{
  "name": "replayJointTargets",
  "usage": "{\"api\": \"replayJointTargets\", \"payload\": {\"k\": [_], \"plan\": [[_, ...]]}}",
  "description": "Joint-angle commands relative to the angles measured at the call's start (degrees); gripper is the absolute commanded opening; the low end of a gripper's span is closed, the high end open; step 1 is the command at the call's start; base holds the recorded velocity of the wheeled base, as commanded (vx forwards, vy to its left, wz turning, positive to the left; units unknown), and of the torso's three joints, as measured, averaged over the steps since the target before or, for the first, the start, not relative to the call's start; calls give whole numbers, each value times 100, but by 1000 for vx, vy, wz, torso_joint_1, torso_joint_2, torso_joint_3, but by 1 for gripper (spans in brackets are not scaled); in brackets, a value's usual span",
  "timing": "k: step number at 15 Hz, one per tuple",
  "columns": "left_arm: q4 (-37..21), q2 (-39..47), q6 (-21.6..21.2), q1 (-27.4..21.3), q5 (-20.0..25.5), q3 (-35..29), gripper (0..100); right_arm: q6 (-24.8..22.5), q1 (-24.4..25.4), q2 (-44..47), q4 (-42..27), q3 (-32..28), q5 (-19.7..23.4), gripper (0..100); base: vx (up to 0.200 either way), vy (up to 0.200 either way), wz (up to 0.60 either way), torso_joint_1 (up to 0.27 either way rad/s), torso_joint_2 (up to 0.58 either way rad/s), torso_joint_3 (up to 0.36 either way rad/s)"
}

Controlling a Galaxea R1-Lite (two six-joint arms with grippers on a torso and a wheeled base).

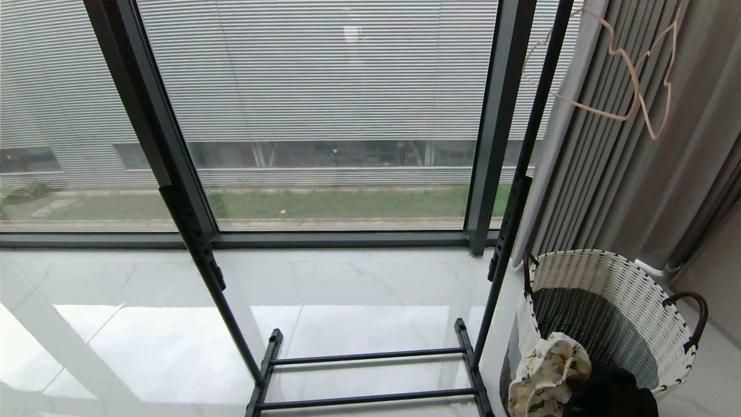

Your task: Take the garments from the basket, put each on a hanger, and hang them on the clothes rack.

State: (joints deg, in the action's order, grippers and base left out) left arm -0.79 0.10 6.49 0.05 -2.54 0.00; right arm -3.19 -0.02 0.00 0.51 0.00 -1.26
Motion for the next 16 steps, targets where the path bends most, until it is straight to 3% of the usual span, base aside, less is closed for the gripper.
{"api": "replayJointTargets", "payload": {"k": [1,3,4,5,6,9,13,15,16], "plan": [[0,8,2,4,-1,0,100,-15,2,0,2,0,3,100,0,0,0,0,0,0],[0,8,2,4,-1,0,100,-59,2,0,37,0,73,100,0,0,0,0,0,0],[0,8,2,4,-1,0,100,-59,11,53,28,-281,662,100,0,0,0,0,0,0],[0,-1,-7,4,7,0,100,-59,82,334,-78,-712,934,100,0,0,0,0,0,0],[0,8,-16,4,7,0,100,-261,240,993,-297,-1072,925,100,0,0,0,0,0,0],[0,-1,2,4,7,0,100,-1535,934,3489,-341,-1740,952,100,0,0,0,0,0,0],[0,-1,11,4,7,0,100,-2730,943,6820,-122,-2180,917,100,0,0,0,0,0,0],[0,-1,11,4,7,0,100,-3012,943,7682,195,-2197,785,100,0,0,0,0,0,0],[0,-1,2,4,7,0,100,-3161,943,8253,511,-2180,468,100,0,0,0,0,0,0]]}}
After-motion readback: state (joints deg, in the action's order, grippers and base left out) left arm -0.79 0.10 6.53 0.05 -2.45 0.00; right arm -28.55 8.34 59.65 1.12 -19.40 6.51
